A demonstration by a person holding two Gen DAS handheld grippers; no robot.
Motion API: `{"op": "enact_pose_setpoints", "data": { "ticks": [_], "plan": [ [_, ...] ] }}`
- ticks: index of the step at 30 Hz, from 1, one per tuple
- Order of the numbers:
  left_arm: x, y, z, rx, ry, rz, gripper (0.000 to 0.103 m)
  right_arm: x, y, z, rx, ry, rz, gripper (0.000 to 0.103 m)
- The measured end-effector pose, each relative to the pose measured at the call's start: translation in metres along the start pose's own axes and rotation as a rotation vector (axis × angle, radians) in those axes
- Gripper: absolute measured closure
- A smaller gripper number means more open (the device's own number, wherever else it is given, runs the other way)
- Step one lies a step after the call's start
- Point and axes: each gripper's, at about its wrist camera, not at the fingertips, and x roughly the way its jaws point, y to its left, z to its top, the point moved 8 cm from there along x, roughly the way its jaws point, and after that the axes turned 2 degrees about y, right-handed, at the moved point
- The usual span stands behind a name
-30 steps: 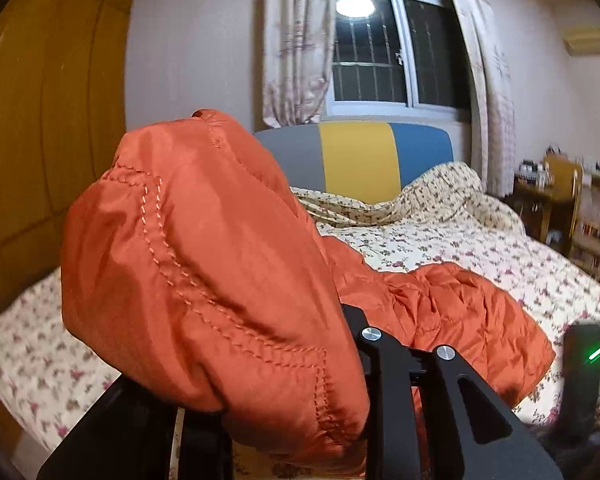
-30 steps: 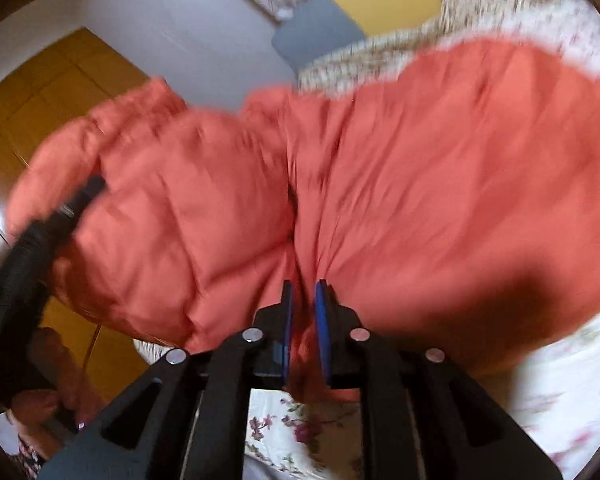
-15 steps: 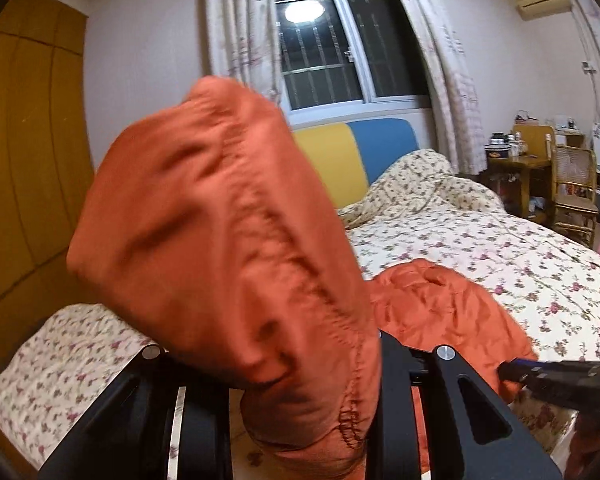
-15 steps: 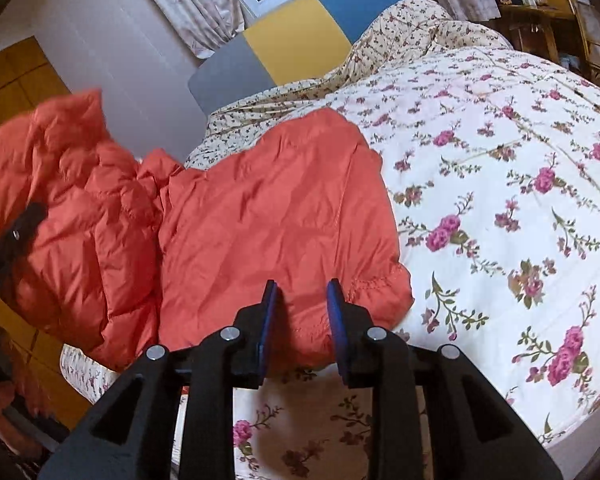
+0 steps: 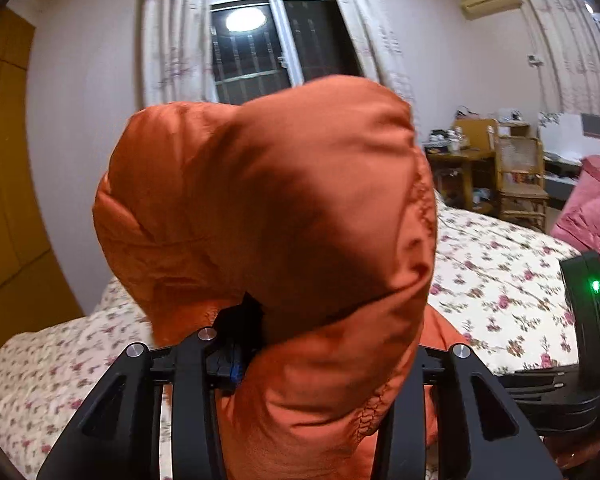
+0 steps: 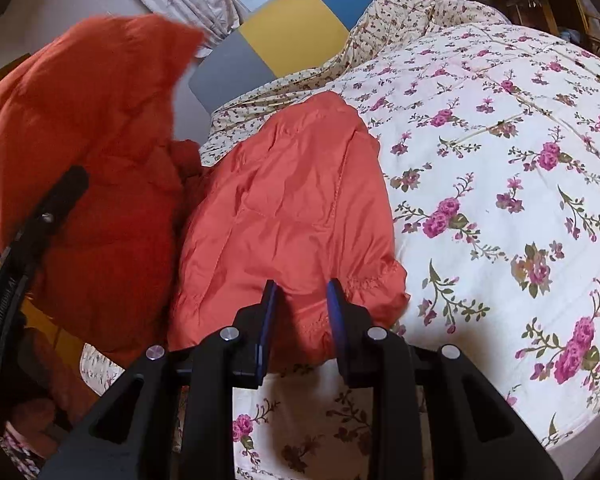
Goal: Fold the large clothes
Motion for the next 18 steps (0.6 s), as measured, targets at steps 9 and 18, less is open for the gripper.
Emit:
{"op": "enact_pose_setpoints", "data": {
  "ticks": [9,18],
  "plan": [
    [0.029,-0.054,-0.034,0.164,0.07,-0.106,0.051,-0.025,-0.012,0.007,0.061,-0.023,-0.017,0.073],
    [0.041,-0.077,-0.061,0.274,0.098,-0.13,0.036,-0.07,-0.025,0.027,0.149,-0.148,-0.006,0.065]
  ]
}}
